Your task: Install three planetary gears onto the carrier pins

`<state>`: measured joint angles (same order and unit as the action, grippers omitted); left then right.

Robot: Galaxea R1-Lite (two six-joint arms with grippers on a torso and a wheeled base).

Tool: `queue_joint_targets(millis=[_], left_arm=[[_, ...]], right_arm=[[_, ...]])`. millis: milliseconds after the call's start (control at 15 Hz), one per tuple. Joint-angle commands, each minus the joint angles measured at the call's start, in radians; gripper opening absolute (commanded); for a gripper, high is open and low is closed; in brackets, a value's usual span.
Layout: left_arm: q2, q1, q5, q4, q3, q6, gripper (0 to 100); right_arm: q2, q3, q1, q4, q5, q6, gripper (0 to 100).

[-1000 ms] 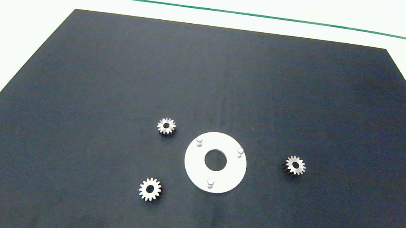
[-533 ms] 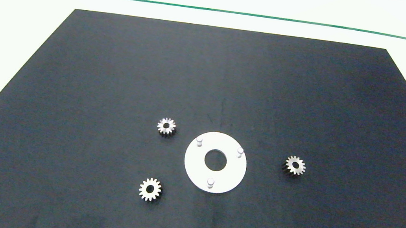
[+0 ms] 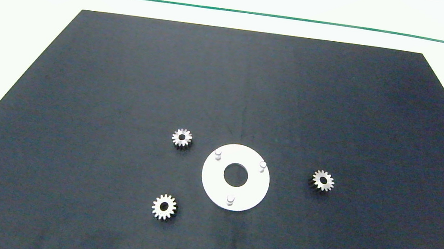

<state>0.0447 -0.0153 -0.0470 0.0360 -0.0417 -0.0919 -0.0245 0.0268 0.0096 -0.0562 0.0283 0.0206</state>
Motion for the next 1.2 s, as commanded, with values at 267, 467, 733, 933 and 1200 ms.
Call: queue_joint_targets(millis=[267, 467, 733, 933, 1200], left_arm=[[0.333, -0.005, 0.001, 0.337, -0.445, -0.020, 100], [0.462, -0.011, 0.018, 0.378, -0.558, -0.020, 100], [0.650, -0.014, 0.032, 0.585, -0.791, -0.023, 100], [0.848, 0.002, 0.041, 0.659, -0.977, -0.029, 100], [1.018, 0.028, 0.061, 0.670, -1.075, -0.049, 100]], right_arm=[[-0.212, 0.263, 0.063, -0.137, -0.014, -0.024, 100], [-0.376, 0.363, 0.081, -0.140, -0.022, -0.088, 100], [-0.597, 0.492, 0.153, -0.140, -0.024, -0.107, 100], [-0.764, 0.585, 0.207, -0.140, -0.024, -0.107, 100], [-0.885, 0.653, 0.214, -0.140, -0.022, -0.149, 100]])
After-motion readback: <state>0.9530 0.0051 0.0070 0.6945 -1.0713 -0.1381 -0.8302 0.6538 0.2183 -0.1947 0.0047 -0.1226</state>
